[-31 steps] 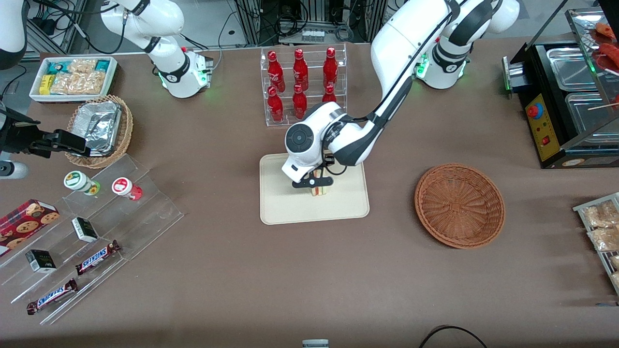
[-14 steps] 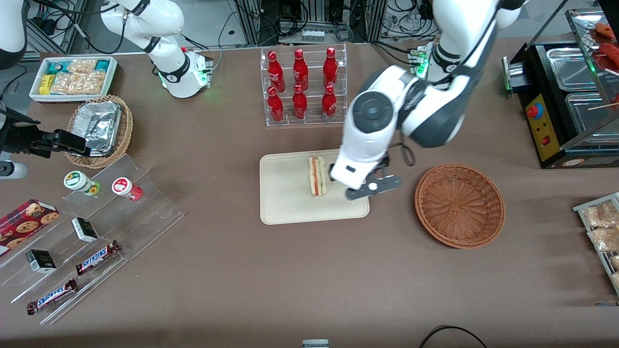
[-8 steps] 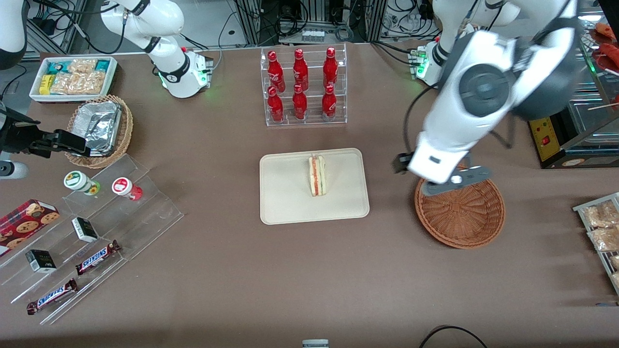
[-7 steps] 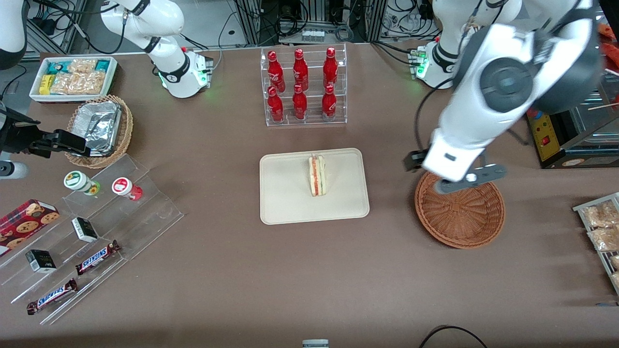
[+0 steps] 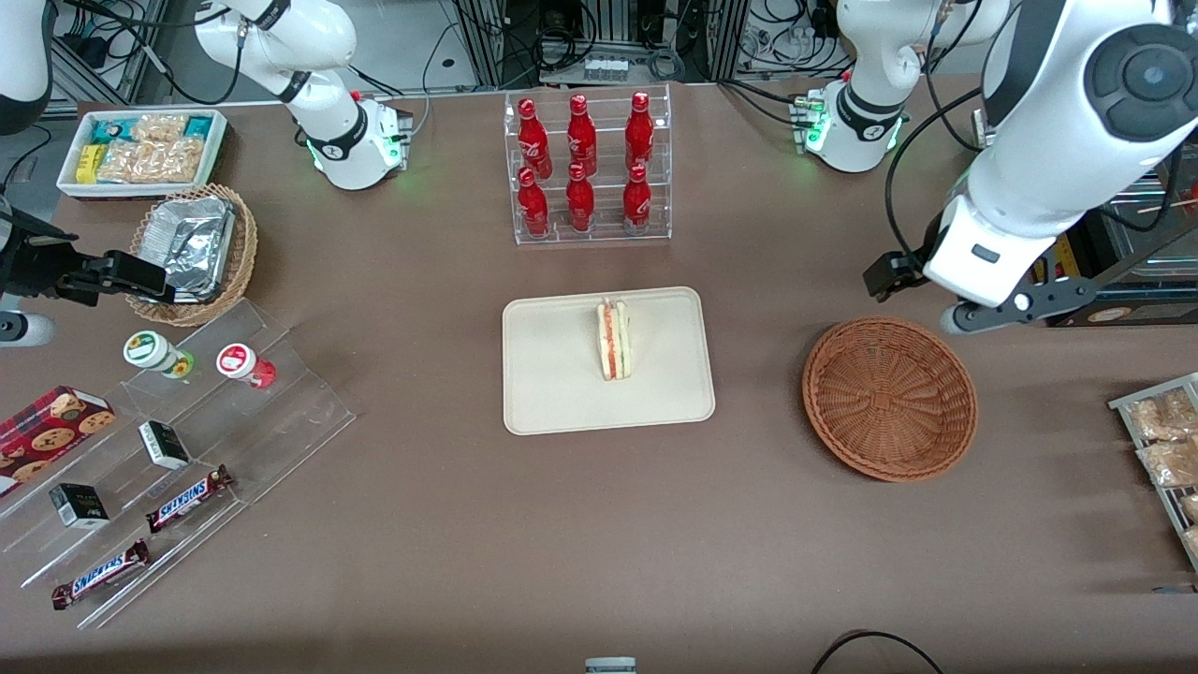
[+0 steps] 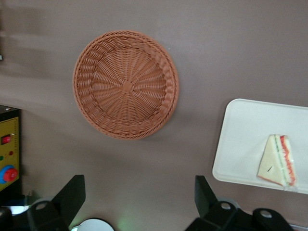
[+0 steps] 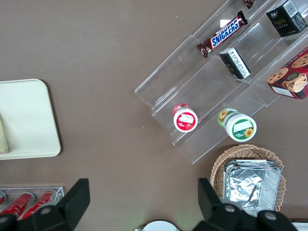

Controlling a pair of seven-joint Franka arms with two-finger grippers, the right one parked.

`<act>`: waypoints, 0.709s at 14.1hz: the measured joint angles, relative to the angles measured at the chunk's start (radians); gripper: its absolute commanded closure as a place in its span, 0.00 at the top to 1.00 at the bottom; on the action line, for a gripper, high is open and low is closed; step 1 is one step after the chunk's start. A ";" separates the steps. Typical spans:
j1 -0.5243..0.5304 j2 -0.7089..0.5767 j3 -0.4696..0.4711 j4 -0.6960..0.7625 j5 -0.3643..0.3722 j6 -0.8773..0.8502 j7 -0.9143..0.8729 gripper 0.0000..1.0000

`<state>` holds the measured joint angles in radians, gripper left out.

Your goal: Place sandwich from basket to tray

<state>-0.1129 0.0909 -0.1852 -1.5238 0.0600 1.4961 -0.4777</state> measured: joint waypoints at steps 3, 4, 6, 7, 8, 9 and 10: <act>0.039 -0.047 0.022 -0.045 -0.014 0.000 0.104 1.00; 0.044 -0.058 0.045 -0.053 -0.031 -0.001 0.145 1.00; 0.050 -0.077 0.106 -0.060 -0.066 -0.014 0.247 1.00; 0.055 -0.085 0.131 -0.060 -0.073 -0.018 0.287 1.00; 0.061 -0.090 0.143 -0.059 -0.074 -0.018 0.308 1.00; 0.066 -0.090 0.144 -0.055 -0.074 -0.018 0.314 1.00; 0.066 -0.087 0.144 -0.046 -0.075 -0.017 0.315 1.00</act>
<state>-0.0467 0.0041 -0.0411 -1.5694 -0.0152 1.4788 -0.1627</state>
